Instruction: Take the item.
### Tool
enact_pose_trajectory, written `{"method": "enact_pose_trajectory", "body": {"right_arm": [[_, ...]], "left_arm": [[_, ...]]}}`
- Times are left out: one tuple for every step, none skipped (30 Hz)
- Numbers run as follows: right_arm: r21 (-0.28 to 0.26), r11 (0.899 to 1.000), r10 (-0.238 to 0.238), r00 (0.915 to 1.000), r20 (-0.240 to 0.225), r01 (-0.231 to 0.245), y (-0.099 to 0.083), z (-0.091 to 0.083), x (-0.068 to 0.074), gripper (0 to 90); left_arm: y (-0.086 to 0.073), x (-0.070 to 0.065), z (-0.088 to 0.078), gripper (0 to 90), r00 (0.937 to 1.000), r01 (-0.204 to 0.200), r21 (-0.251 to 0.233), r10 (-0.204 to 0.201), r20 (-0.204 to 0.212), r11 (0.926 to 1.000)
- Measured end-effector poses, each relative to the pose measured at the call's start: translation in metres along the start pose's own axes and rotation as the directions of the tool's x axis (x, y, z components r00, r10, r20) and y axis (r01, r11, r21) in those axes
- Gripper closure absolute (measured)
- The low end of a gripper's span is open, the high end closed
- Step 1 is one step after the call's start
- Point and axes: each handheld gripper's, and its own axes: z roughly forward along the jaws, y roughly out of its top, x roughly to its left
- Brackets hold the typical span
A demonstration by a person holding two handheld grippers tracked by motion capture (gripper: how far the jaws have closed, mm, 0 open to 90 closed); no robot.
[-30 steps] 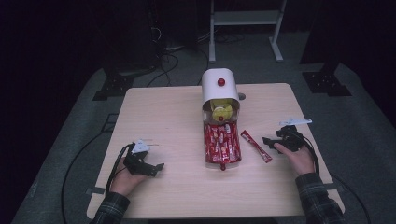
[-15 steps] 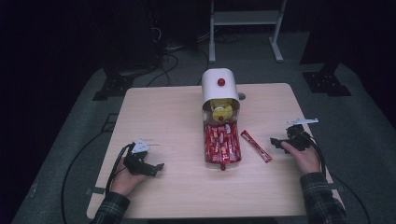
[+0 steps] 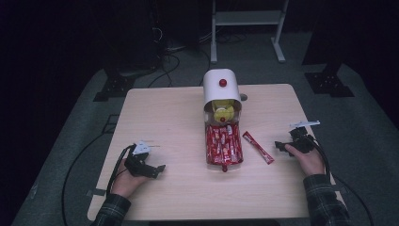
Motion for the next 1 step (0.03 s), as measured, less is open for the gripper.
{"method": "enact_pose_trajectory", "body": {"right_arm": [[0.0, 1.0, -0.002, 1.0, 0.003, 0.002, -0.0001, 0.0002, -0.0002, 16.1]], "left_arm": [[0.0, 0.0, 0.0, 0.0, 1.0, 0.0, 0.0, 0.0, 0.0, 1.0]]}}
